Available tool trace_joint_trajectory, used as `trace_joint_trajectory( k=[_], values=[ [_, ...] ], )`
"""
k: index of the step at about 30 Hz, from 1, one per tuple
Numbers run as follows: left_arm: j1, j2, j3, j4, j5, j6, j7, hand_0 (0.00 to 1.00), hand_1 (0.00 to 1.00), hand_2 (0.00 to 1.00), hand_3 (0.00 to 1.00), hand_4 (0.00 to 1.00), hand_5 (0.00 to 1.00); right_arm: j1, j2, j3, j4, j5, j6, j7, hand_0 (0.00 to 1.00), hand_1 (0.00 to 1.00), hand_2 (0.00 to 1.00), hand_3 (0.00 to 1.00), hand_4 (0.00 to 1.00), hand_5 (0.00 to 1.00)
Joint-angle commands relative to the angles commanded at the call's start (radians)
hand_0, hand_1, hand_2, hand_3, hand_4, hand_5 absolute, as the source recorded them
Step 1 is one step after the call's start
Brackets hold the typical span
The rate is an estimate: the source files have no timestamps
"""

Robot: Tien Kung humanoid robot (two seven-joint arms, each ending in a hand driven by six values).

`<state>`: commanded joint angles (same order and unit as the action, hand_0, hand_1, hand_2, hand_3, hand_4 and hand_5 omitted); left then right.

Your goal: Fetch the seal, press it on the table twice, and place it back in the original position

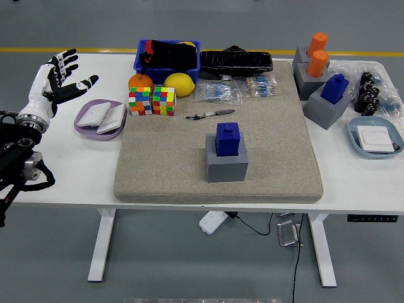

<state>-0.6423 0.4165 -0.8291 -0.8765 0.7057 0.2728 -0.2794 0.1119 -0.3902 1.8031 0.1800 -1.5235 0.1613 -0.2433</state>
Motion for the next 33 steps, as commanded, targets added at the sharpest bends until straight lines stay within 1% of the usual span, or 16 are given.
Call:
trace_joint_trajectory(
  k=[33],
  values=[
    [-0.006, 0.0, -0.007, -0.002, 0.003, 0.002, -0.001, 0.944, 0.88, 0.903, 0.883, 0.867, 0.087, -0.002, -0.006, 0.004, 0.0, -0.003, 0.001, 0.002, 0.886, 0.748, 0.732, 0.745, 0.831, 0.531]
  ],
)
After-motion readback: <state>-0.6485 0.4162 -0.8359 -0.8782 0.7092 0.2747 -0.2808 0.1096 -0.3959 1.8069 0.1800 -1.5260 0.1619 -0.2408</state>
